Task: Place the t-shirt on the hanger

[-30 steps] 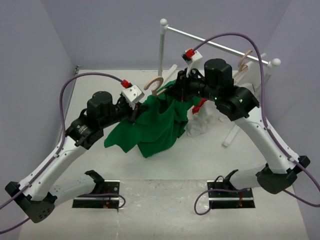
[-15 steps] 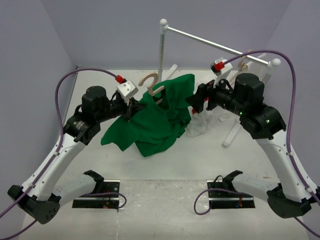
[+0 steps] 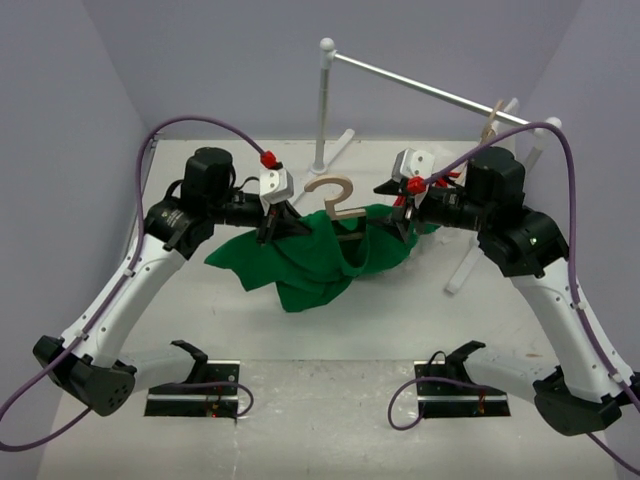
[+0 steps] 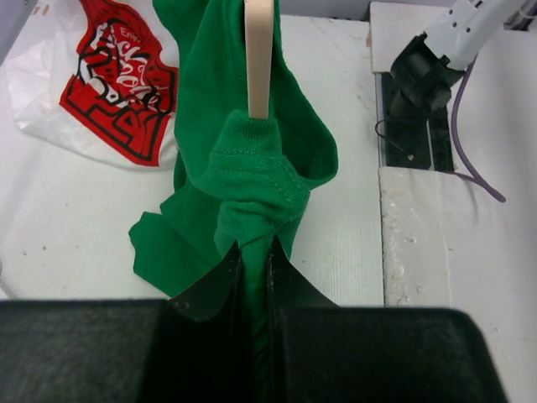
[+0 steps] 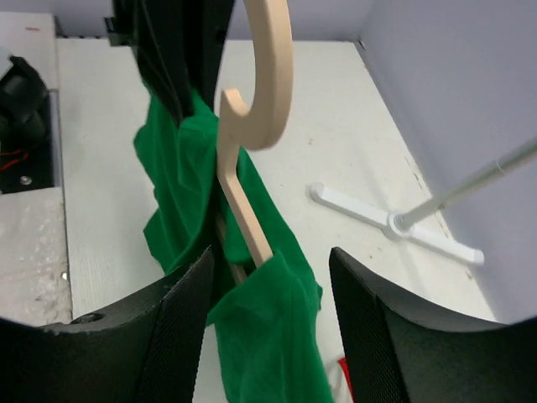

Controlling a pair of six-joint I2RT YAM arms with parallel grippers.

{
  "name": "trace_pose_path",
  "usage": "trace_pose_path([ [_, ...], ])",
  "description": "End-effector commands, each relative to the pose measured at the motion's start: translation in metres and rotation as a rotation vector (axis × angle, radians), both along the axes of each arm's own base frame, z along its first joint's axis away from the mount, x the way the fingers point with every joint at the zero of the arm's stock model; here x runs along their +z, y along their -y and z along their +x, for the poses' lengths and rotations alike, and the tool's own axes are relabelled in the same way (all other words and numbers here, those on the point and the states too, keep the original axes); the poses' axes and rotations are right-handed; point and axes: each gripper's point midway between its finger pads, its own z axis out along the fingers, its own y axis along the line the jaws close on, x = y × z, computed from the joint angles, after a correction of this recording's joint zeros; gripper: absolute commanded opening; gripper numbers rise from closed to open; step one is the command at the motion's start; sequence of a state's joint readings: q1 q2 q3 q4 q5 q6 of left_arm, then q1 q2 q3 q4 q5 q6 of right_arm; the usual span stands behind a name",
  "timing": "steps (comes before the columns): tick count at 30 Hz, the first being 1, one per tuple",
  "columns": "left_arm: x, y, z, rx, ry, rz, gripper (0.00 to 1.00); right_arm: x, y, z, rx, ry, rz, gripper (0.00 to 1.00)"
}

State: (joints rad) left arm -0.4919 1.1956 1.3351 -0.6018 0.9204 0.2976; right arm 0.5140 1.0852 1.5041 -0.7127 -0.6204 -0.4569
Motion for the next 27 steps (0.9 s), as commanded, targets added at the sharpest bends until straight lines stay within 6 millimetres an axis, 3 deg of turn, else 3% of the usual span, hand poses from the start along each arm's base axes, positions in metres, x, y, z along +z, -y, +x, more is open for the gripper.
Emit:
trace_pose_path([
  [1, 0.022, 0.007, -0.023, -0.193, 0.084, -0.071, 0.00, 0.020, -0.020, -0.033, 0.212, -0.045, 0.086, 0.61],
  [5, 0.015, 0.011, -0.030, -0.283, 0.048, -0.088, 0.00, 0.033, -0.033, -0.040, 0.277, -0.112, 0.180, 0.63],
  [11, 0.002, 0.016, -0.020, -0.280, 0.001, -0.064, 0.00, 0.061, -0.049, -0.057, 0.461, -0.185, 0.268, 0.60],
  [14, 0.000, 0.018, -0.017, -0.283, -0.018, -0.062, 0.00, 0.065, -0.052, -0.055, 0.460, -0.221, 0.285, 0.44],
  [16, 0.002, 0.018, -0.016, -0.274, -0.014, -0.059, 0.00, 0.061, -0.056, -0.047, 0.432, -0.245, 0.284, 0.13],
  [17, 0.003, 0.018, -0.013, -0.261, -0.007, -0.057, 0.00, 0.059, -0.057, -0.043, 0.416, -0.252, 0.284, 0.05],
  [19, 0.006, 0.018, -0.006, -0.219, 0.011, -0.055, 0.00, 0.056, -0.057, -0.035, 0.379, -0.259, 0.284, 0.00],
  [20, 0.007, 0.018, 0.002, -0.169, 0.016, -0.050, 0.15, 0.055, -0.055, -0.028, 0.330, -0.266, 0.291, 0.00],
  [23, 0.012, 0.012, 0.032, 0.057, 0.017, -0.050, 0.81, 0.055, -0.042, -0.003, 0.148, -0.312, 0.340, 0.00],
  [25, 0.019, -0.001, 0.058, 0.266, 0.031, -0.076, 1.00, 0.063, -0.029, 0.009, 0.059, -0.318, 0.397, 0.00],
  [27, 0.032, -0.020, 0.077, 0.467, 0.061, -0.129, 1.00, 0.069, -0.017, 0.016, -0.038, -0.281, 0.436, 0.00],
])
